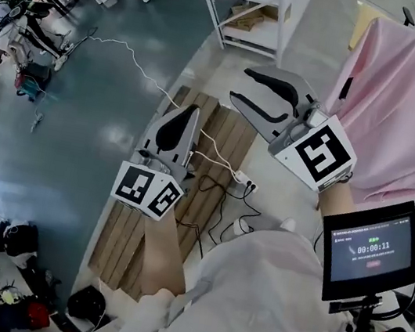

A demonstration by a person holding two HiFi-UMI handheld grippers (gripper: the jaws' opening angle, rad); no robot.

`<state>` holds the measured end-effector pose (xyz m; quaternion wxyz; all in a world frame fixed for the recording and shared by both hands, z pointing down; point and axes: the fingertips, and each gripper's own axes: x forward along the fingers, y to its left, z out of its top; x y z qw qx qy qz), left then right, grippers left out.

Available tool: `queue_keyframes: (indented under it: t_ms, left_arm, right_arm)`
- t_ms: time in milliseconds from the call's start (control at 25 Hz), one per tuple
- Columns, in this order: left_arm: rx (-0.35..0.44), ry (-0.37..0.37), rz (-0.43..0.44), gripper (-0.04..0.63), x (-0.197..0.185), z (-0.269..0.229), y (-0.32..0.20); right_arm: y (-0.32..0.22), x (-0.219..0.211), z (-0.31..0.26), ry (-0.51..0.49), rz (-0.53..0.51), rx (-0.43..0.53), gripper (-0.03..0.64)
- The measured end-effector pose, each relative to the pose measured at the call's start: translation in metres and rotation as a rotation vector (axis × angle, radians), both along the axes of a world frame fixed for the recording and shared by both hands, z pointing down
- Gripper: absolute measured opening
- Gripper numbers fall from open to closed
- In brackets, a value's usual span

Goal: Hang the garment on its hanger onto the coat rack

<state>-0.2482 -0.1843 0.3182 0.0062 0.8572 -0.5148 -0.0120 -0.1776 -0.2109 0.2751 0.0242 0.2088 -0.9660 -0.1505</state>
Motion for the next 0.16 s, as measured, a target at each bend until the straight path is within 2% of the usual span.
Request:
queue_keyframes:
  t_ms: [160]
  left_arm:
    - [-0.002, 0.007, -0.007, 0.006, -0.0017, 0.0028, -0.0003]
  right_arm:
    - [-0.0041, -0.0027, 0.0045, -0.006, -0.008, 0.006, 0.172]
